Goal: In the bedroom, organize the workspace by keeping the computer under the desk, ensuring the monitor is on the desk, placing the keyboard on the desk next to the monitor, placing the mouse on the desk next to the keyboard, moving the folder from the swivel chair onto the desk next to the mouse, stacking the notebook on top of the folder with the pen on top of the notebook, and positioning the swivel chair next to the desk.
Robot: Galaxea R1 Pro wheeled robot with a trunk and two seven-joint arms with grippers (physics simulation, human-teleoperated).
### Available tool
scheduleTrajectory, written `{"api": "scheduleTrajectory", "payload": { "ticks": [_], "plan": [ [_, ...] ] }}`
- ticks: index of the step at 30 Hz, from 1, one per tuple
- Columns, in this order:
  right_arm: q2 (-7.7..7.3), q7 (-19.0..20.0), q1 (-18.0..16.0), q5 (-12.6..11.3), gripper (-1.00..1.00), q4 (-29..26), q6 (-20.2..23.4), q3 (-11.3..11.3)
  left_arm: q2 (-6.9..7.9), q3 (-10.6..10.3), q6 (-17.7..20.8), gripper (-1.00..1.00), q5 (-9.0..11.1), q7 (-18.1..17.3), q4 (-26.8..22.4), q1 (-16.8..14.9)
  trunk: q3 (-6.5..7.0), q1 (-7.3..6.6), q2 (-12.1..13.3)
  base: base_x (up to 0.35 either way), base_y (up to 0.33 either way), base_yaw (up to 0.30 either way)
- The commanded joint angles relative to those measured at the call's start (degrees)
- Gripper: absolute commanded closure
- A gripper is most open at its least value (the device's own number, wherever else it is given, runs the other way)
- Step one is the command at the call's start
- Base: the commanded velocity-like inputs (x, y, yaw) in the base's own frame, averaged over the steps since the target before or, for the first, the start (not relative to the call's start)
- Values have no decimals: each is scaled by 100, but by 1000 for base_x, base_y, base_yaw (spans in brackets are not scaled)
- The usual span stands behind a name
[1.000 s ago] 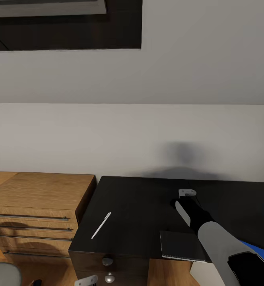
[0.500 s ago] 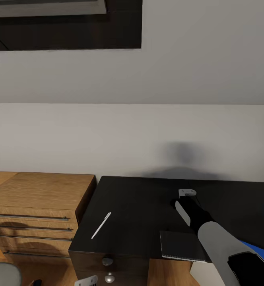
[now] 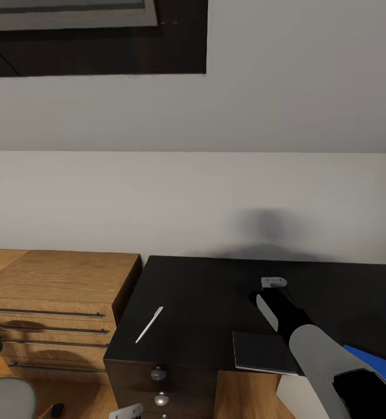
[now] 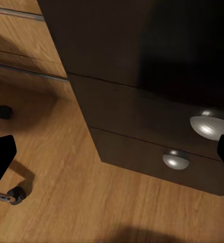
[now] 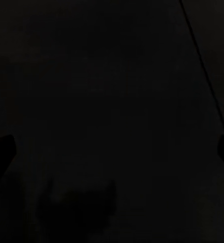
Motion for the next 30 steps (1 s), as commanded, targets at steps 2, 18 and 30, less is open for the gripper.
{"api": "scheduleTrajectory", "payload": {
  "ticks": [2,18,30],
  "plan": [
    [-8,-46,-4,-58,-100,-10,29,50,6,-47,-34,-100,58,38,-1,-8,-7,0,-4,-5,0,0],
    [-8,-46,-4,-56,-100,-2,30,52,5,-39,-34,-100,59,39,-14,-8,-222,264,-486,0,0,0],
    [1,-54,-4,-54,-100,7,30,62,5,-40,-28,-100,56,39,-14,-6,-438,527,-967,0,0,0]
  ]
}}
